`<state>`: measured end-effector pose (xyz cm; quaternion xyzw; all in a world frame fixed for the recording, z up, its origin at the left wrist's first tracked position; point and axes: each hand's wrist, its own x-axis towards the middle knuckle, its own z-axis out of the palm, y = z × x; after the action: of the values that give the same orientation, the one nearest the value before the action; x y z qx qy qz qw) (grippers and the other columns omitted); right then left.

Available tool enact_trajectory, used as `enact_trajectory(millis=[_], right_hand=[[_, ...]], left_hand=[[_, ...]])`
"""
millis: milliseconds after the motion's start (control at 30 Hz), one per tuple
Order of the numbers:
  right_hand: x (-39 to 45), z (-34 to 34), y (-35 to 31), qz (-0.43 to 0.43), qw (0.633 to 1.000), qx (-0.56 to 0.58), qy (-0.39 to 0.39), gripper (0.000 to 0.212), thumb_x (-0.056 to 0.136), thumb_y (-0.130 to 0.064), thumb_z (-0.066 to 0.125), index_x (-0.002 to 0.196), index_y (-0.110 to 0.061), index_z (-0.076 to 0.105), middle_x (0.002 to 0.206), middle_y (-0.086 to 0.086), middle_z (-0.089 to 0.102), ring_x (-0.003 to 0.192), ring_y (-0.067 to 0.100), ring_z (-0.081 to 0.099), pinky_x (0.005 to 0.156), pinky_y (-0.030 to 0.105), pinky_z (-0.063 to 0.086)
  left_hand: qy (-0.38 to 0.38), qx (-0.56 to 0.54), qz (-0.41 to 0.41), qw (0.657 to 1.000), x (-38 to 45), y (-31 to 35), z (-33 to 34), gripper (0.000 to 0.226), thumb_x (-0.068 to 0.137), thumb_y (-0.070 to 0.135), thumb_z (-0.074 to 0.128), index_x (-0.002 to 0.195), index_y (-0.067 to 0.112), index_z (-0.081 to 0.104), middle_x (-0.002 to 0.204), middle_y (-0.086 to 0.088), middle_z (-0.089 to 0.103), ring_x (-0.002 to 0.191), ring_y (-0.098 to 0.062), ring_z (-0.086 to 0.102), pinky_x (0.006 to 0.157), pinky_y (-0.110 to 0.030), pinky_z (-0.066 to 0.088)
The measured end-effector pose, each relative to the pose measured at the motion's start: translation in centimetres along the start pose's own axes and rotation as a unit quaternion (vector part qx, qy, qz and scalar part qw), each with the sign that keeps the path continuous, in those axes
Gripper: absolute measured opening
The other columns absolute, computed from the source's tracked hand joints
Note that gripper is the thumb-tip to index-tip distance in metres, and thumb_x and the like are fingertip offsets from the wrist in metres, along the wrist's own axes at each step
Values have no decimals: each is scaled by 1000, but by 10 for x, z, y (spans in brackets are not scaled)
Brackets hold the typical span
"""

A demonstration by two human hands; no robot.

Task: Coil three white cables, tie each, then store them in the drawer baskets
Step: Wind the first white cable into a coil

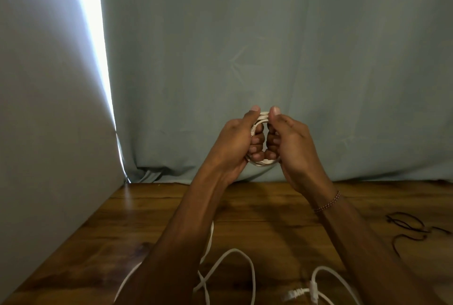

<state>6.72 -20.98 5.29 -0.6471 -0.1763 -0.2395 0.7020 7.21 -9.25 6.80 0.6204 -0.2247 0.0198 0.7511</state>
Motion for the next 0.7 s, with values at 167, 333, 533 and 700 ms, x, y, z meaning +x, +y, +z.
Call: enact_trajectory(millis=[167, 333, 533, 700], right_hand=[[4, -4, 4, -23, 996, -84, -11, 48, 105, -50, 42, 91, -9, 64, 63, -5, 53, 56, 9, 50, 59, 31, 45], [8, -11, 3, -36, 992, -119, -36, 53, 104, -55, 40, 100, -9, 67, 79, 16, 64, 66, 21, 59, 64, 38, 51], [8, -11, 2, -47, 987, -147, -53, 56, 103, -57, 41, 99, -6, 64, 79, 15, 60, 67, 21, 58, 68, 37, 54], [3, -8, 2, -114, 972, -201, 49, 58, 101, -56, 40, 80, -7, 62, 63, 10, 57, 54, 11, 52, 55, 29, 46]], left_hand=[[3, 80, 43, 996, 2, -1, -10, 46, 104, 44, 51, 81, 6, 63, 59, -2, 49, 54, -15, 47, 62, -34, 46], [-74, 97, 68, 990, 4, -3, -25, 26, 104, 22, 55, 93, 1, 66, 69, -5, 55, 62, -14, 53, 67, -29, 49], [-123, -21, 31, 992, 3, -5, -26, 21, 102, 21, 52, 90, 4, 58, 65, -2, 45, 52, -9, 46, 64, -27, 52], [-126, -97, -15, 987, 5, -7, -17, 32, 103, 35, 49, 88, 8, 59, 65, -1, 40, 52, -10, 40, 60, -27, 46]])
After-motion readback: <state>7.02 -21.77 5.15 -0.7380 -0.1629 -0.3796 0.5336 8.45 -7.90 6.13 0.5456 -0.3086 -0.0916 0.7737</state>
